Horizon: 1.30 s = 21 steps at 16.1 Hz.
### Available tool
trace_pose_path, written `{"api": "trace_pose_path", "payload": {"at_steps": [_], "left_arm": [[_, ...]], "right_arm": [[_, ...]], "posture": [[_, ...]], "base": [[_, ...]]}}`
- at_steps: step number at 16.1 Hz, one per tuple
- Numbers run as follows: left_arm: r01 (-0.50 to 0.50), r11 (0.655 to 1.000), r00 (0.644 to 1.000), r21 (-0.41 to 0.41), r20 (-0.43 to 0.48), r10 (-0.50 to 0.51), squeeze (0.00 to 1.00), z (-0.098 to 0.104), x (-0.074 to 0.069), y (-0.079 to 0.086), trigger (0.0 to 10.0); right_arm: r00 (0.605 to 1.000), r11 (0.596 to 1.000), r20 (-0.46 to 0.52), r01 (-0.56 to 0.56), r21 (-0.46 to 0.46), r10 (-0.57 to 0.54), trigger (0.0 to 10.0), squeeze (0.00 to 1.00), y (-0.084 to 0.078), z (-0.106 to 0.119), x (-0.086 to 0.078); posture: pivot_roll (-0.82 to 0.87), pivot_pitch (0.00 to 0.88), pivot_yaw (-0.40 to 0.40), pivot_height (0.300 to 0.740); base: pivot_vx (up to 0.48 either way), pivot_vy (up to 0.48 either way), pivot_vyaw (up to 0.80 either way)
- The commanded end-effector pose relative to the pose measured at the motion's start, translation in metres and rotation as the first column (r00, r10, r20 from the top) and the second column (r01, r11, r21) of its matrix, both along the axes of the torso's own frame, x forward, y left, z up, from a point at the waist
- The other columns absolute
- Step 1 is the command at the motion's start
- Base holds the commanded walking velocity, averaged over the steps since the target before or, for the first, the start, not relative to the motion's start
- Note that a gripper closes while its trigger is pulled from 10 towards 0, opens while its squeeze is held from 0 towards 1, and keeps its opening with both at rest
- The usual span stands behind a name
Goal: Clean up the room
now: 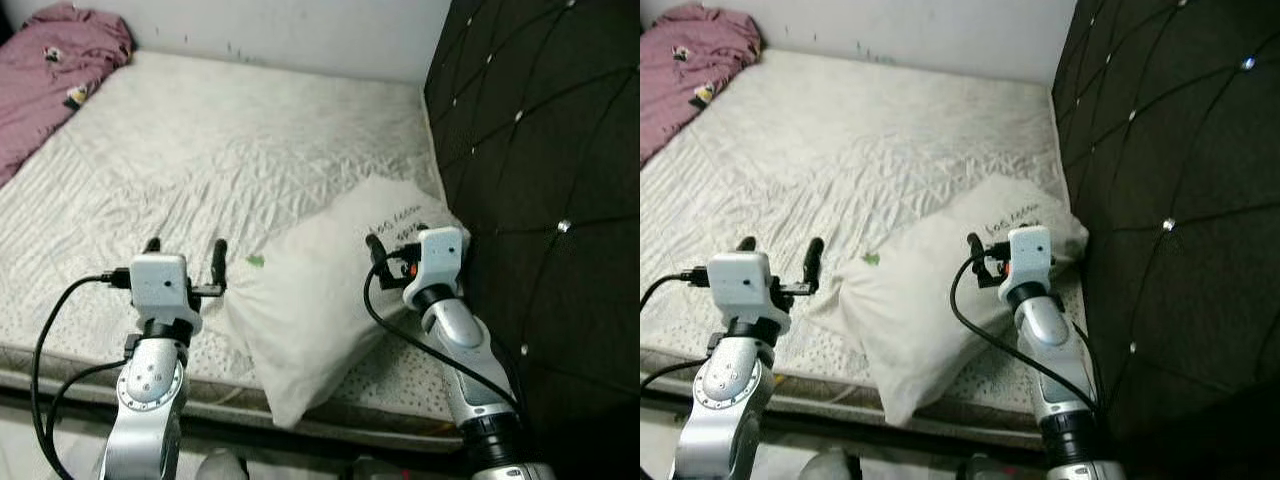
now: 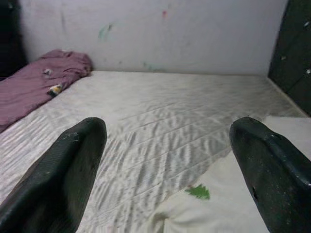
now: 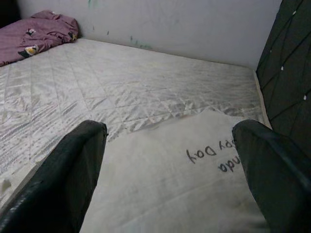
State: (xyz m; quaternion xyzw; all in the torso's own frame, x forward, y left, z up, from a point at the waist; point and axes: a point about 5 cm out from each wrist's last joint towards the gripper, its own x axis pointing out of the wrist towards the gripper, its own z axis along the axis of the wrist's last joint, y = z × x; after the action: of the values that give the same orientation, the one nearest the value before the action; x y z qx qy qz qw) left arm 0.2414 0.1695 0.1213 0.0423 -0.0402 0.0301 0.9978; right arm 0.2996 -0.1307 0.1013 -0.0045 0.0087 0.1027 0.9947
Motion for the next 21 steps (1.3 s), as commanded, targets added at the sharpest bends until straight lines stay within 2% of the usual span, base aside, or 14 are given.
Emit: {"api": "trace_pose_path", "payload": {"at_steps": [1,4,7,9,12,16,21], "left_arm": [[-0.033,0.999,0.999,0.011,-0.009,0.033,0.0,-0.001,-0.001,0.004,10.0],[-0.121,0.993,0.992,0.009,-0.031,0.121,0.0,-0.004,-0.01,0.017,10.0],[-0.195,0.981,0.979,0.008,-0.063,0.196,0.0,-0.008,-0.021,0.028,10.0],[-0.2,0.98,0.977,-0.001,-0.077,0.199,0.0,-0.01,-0.024,0.029,10.0],[-0.179,0.984,0.98,-0.015,-0.088,0.177,0.0,-0.012,-0.024,0.027,10.0],[-0.172,0.985,0.982,-0.019,-0.088,0.169,0.0,-0.01,-0.024,0.026,10.0],[-0.169,0.985,0.983,-0.031,-0.078,0.166,0.0,-0.004,-0.018,0.024,10.0]], "right_arm": [[1.0,1.0,0.019,0.003,-0.001,-0.003,10.0,0.0,-0.002,0.006,0.0],[0.997,0.998,0.047,0.056,0.012,-0.056,10.0,0.0,-0.006,0.017,-0.004],[0.995,0.996,0.029,0.091,0.004,-0.091,10.0,0.0,-0.011,0.013,-0.016],[0.994,0.994,0.006,0.111,0.006,-0.111,10.0,0.0,-0.017,0.011,-0.019],[0.995,0.995,-0.002,0.096,0.01,-0.096,10.0,0.0,-0.013,0.01,-0.021],[0.996,0.996,-0.009,0.087,0.017,-0.087,10.0,0.0,-0.012,0.011,-0.021],[0.998,0.998,-0.011,0.065,0.011,-0.065,10.0,0.0,-0.009,0.012,-0.019]], "posture": [[0.03,0.066,-0.051,0.671],[0.03,0.058,-0.048,0.671],[0.03,0.054,-0.049,0.671],[0.03,0.056,-0.054,0.671],[0.03,0.06,-0.057,0.667],[0.03,0.073,-0.053,0.611],[0.02,0.088,-0.06,0.606]], "base": [[0.0,0.0,0.0],[0.0,0.0,0.0],[0.0,0.0,0.0],[0.0,0.0,0.0],[0.0,0.0,0.0],[0.0,0.0,0.0],[0.0,0.0,0.0]]}}
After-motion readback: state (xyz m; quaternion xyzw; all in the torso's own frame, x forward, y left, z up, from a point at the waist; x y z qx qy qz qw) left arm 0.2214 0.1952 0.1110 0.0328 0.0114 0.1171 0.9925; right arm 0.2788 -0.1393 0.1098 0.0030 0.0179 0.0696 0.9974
